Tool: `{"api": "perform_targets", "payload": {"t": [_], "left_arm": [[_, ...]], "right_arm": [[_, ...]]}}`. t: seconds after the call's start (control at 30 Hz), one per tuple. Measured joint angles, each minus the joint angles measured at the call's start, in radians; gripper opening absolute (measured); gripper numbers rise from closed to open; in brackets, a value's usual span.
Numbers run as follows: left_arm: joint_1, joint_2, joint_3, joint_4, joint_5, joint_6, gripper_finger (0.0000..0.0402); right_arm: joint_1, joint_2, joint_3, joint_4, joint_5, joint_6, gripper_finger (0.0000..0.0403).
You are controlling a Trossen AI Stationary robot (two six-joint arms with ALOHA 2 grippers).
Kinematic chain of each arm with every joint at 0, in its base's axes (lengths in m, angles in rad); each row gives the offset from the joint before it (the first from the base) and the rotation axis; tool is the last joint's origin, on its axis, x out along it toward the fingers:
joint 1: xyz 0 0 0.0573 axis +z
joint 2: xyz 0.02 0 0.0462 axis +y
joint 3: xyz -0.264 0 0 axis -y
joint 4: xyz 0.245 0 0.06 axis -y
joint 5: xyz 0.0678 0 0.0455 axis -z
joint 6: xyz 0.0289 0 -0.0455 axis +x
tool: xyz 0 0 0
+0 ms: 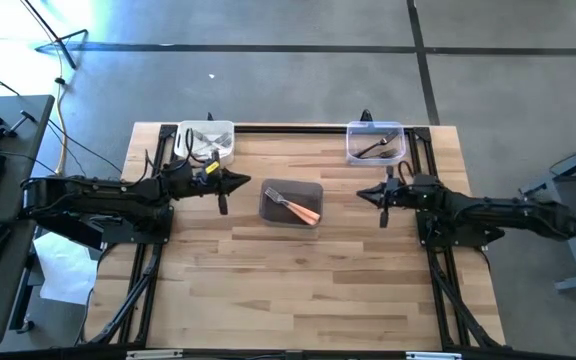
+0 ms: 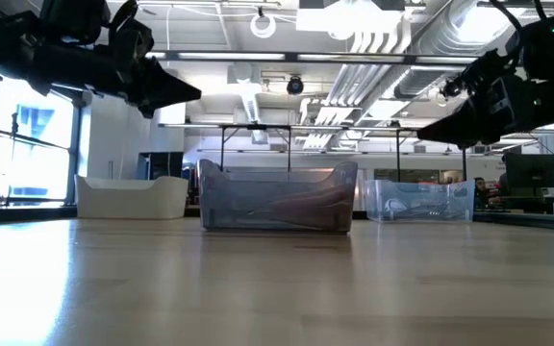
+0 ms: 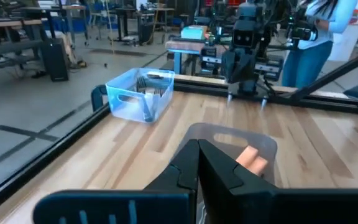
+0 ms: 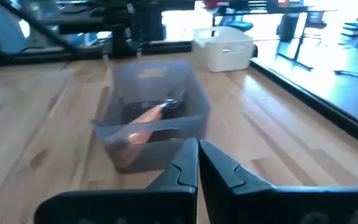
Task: Sort silverware by color (type)
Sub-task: Return to Home Position
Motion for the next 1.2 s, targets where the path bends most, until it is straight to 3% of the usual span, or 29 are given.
{"api": "perform_targets", "payload": {"t": [0.3,0.4,0.63,1.1,1.2], "left_arm": [[0.038,-0.010,-0.172,0.272,-0.008,-0.053,0.0000],[0.047,-0.049,-0.221,0.288,-0.010,-0.070,0.0000],[0.054,-0.209,-0.228,0.142,-0.037,-0.027,0.0000],[0.072,-0.653,-0.227,-0.290,-0.131,-0.005,0.0000],[0.072,-0.747,-0.227,-0.383,-0.144,0.010,0.0000]], "right_arm": [[-0.078,-0.134,-0.003,-0.046,0.042,-0.017,0.0000],[-0.080,-0.173,-0.003,-0.058,0.053,-0.024,0.0000],[-0.080,-0.274,-0.003,-0.097,0.090,-0.030,0.0000],[-0.080,-0.569,-0.004,-0.342,0.160,-0.020,0.0000],[-0.080,-0.577,-0.004,-0.359,0.182,-0.016,0.0000]]}}
